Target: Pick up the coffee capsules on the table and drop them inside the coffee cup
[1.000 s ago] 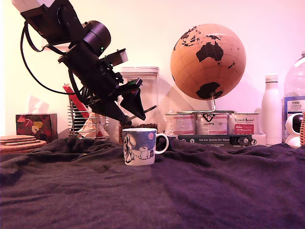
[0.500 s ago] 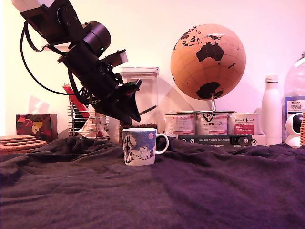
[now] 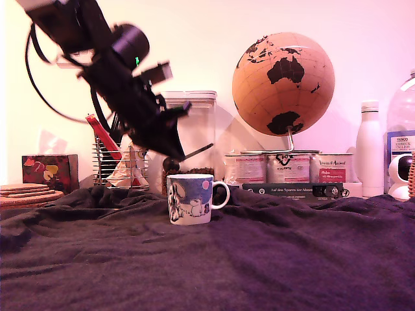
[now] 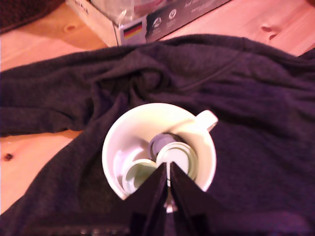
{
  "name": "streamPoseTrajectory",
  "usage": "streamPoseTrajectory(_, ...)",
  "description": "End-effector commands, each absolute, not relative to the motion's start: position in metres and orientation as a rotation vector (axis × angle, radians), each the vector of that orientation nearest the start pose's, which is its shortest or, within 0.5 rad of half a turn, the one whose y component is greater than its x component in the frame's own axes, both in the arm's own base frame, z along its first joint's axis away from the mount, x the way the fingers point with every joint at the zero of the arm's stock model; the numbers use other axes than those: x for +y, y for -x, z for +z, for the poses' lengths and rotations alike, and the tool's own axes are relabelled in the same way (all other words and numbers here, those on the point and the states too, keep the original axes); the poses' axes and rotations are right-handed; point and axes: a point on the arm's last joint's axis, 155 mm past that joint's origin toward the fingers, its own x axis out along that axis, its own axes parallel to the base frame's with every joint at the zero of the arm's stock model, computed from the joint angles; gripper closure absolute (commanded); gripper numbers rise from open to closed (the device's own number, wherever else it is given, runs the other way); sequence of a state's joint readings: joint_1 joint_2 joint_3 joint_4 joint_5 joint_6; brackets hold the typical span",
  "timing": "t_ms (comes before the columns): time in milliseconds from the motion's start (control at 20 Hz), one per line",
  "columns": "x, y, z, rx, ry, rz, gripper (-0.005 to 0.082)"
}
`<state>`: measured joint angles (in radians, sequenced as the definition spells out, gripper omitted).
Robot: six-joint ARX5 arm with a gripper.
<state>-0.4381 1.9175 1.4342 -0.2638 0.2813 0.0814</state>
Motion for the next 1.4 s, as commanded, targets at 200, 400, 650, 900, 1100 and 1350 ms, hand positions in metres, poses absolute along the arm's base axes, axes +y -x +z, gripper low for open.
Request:
streamPoseTrajectory(200, -0.274, -0.447, 0.176, 0.667, -0.114, -0.756, 0.0788)
streamPoseTrajectory(400, -0.268, -0.438, 0.199, 0.640, -0.105, -0.763, 0.0788)
streamPoseTrajectory(650, -0.253, -0.426, 0.221, 0.582, -0.098, -0.748, 0.0788)
streamPoseTrajectory(900, -0.225, -0.408, 0.217, 0.560, -0.070, -0.704, 0.0788)
streamPoseTrajectory(1100, -0.194, -0.398, 0.211, 0.529, 0.009, -0.633, 0.0788)
streamPoseTrajectory(1350, -0.162, -0.384, 0.196, 0.513, 0.061, -0.564, 0.0788)
